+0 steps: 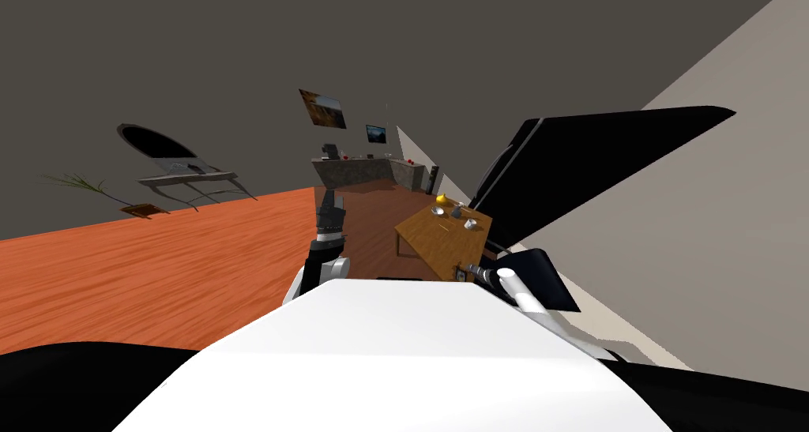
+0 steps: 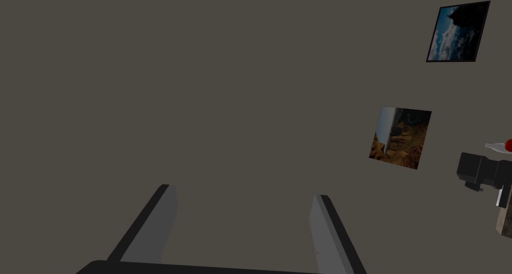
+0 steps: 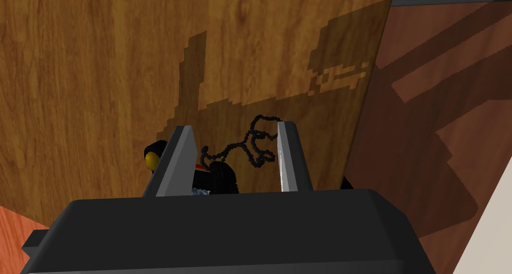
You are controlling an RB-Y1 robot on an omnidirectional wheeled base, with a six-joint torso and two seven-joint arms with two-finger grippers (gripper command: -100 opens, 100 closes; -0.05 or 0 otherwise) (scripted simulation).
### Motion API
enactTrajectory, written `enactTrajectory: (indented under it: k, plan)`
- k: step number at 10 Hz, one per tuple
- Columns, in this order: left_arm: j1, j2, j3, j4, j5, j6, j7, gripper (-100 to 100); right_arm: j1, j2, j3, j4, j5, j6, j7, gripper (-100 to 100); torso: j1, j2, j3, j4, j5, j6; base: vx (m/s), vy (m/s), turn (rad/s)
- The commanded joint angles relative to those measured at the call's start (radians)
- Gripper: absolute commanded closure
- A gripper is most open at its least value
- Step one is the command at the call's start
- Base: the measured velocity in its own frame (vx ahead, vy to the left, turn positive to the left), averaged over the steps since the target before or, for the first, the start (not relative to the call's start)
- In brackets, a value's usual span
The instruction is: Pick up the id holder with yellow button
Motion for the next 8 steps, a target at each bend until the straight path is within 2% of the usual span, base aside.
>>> enactTrajectory:
  k: [1, 2, 3, 4, 5, 6, 7, 8]
  plan:
    - [0.000, 0.000, 0.000, 0.000, 0.000, 0.000, 0.000, 0, -0.050, -0.026, 0.022, 0.050, -0.006, -0.007, 0.008, 100, 0.000, 0.000, 0.000, 0.000, 0.000, 0.000, -0.075, 0.026, -0.026]
    - [0.000, 0.000, 0.000, 0.000, 0.000, 0.000, 0.000, 0, -0.071, -0.026, 0.022, 0.063, -0.006, -0.007, 0.008, 100, 0.001, 0.001, 0.001, 0.000, 0.001, 0.000, -0.079, 0.019, -0.013]
    - [0.000, 0.000, 0.000, 0.000, 0.000, 0.000, 0.000, 0, -0.076, -0.026, 0.022, 0.089, -0.006, -0.007, 0.008, 100, 0.001, 0.001, 0.001, 0.000, 0.001, 0.000, -0.035, -0.001, 0.005]
    - [0.000, 0.000, 0.000, 0.000, 0.000, 0.000, 0.000, 0, -0.116, -0.050, 0.045, 0.121, -0.006, -0.012, 0.001, 100, 0.000, 0.000, 0.000, 0.000, 0.000, 0.000, -0.082, 0.017, -0.014]
    - [0.000, 0.000, 0.000, 0.000, 0.000, 0.000, 0.000, 0, -0.142, -0.050, 0.045, 0.154, -0.006, -0.012, 0.001, 100, 0.000, 0.001, 0.001, 0.000, 0.001, 0.000, -0.086, 0.014, -0.018]
    - [0.000, 0.000, 0.000, 0.000, 0.000, 0.000, 0.000, 0, -0.184, -0.075, 0.068, 0.203, -0.005, -0.017, -0.006, 100, 0.001, 0.002, 0.001, 0.000, 0.001, 0.000, -0.104, 0.010, -0.012]
    - [0.000, 0.000, 0.000, 0.000, 0.000, 0.000, 0.000, 0, -0.207, -0.075, 0.068, 0.221, -0.005, -0.017, -0.006, 100, 0.000, 0.003, 0.001, 0.000, 0.001, 0.001, -0.092, 0.016, -0.017]
    - [0.000, 0.000, 0.000, 0.000, 0.000, 0.000, 0.000, 0, -0.200, -0.073, 0.064, 0.220, -0.007, -0.018, 0.005, 100, 0.001, 0.002, 0.001, 0.000, 0.001, 0.001, -0.032, 0.009, 0.001]
